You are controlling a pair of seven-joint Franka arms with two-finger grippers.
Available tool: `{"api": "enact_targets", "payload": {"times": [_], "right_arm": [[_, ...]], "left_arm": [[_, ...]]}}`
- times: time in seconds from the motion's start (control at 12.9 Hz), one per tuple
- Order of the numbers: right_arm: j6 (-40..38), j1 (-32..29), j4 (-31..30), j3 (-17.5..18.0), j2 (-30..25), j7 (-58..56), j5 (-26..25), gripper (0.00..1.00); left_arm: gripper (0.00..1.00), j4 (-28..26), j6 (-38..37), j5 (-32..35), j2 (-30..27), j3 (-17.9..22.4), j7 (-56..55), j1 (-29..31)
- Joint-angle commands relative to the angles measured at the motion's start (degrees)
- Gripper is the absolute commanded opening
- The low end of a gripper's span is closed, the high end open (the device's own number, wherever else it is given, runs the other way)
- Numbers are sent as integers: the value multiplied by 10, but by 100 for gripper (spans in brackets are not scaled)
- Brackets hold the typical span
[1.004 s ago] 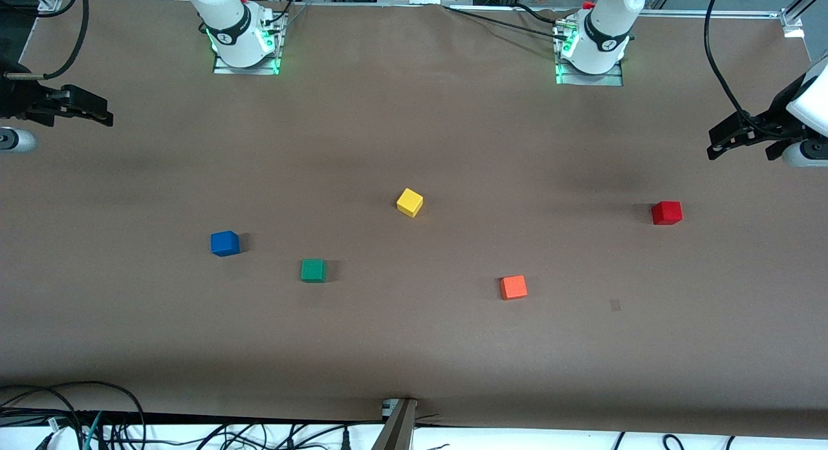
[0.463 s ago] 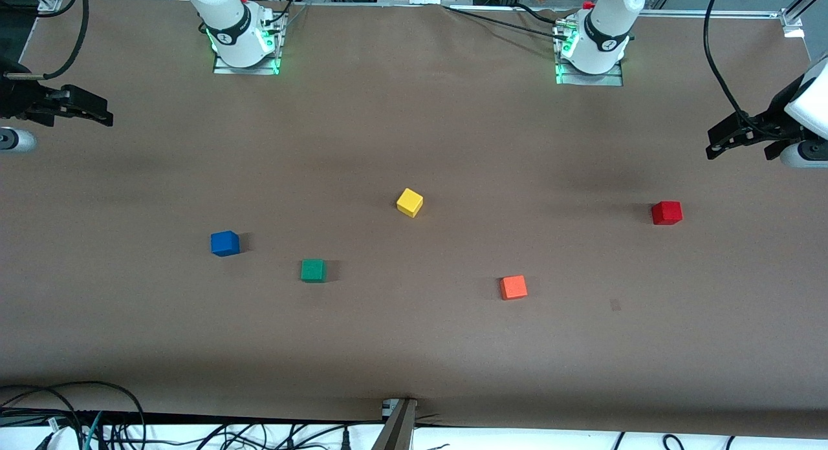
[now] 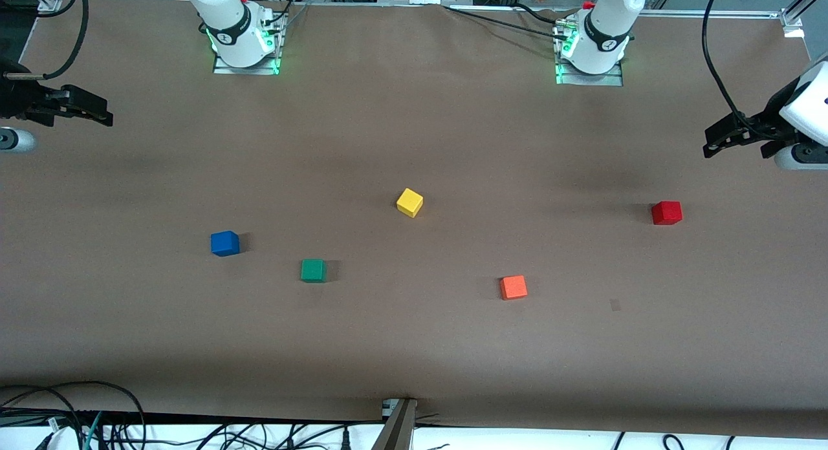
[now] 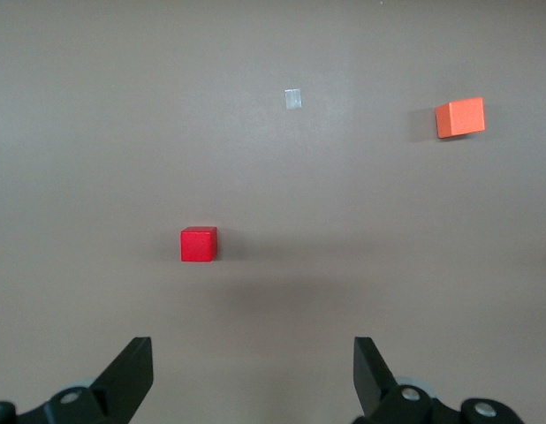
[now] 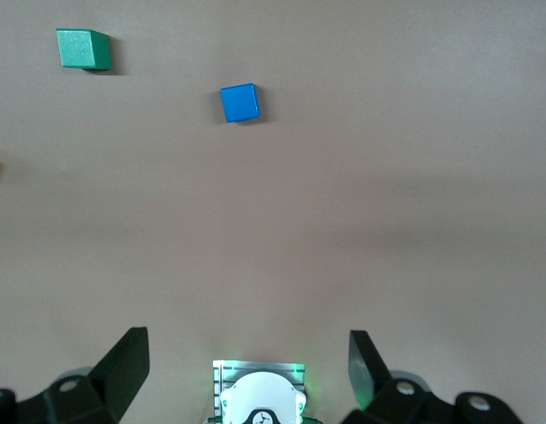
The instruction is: Pass red block to right arm, stack on blue
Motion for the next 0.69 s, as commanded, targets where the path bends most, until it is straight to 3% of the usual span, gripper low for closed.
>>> {"api": "enact_targets", "payload": {"times": [0.0,0.62], "right_arm": [[-8,-4,14,2,6,-6,-1,100],[-8,-5,14,2,6,-6,-1,100]], "left_arm": [[100,18,-12,-6,9,-1,12,3],[100,17,-19,-14,43,4,14,7]]}}
